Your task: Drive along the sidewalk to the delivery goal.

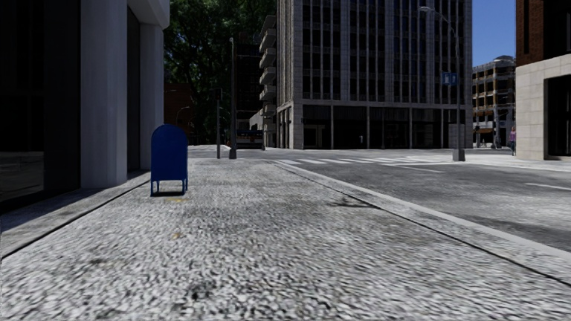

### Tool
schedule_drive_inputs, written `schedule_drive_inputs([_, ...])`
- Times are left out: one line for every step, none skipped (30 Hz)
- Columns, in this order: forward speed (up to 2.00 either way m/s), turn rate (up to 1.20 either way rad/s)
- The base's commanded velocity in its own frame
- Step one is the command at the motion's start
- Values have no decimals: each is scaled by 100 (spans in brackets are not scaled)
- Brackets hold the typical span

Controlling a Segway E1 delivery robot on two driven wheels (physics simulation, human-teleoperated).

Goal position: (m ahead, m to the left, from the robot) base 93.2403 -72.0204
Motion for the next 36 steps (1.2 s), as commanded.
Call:
schedule_drive_inputs([200,0])
schedule_drive_inputs([200,0])
schedule_drive_inputs([200,0])
schedule_drive_inputs([200,3])
schedule_drive_inputs([200,15])
schedule_drive_inputs([200,15])
schedule_drive_inputs([200,21])
schedule_drive_inputs([200,23])
schedule_drive_inputs([200,25])
schedule_drive_inputs([200,25])
schedule_drive_inputs([200,26])
schedule_drive_inputs([200,26])
schedule_drive_inputs([200,26])
schedule_drive_inputs([200,26])
schedule_drive_inputs([200,26])
schedule_drive_inputs([200,27])
schedule_drive_inputs([200,32])
schedule_drive_inputs([200,36])
schedule_drive_inputs([200,41])
schedule_drive_inputs([200,41])
schedule_drive_inputs([200,43])
schedule_drive_inputs([200,43])
schedule_drive_inputs([200,44])
schedule_drive_inputs([200,41])
schedule_drive_inputs([200,29])
schedule_drive_inputs([200,29])
schedule_drive_inputs([200,26])
schedule_drive_inputs([200,25])
schedule_drive_inputs([200,26])
schedule_drive_inputs([200,28])
schedule_drive_inputs([200,28])
schedule_drive_inputs([200,29])
schedule_drive_inputs([200,29])
schedule_drive_inputs([200,29])
schedule_drive_inputs([200,24])
schedule_drive_inputs([200,24])
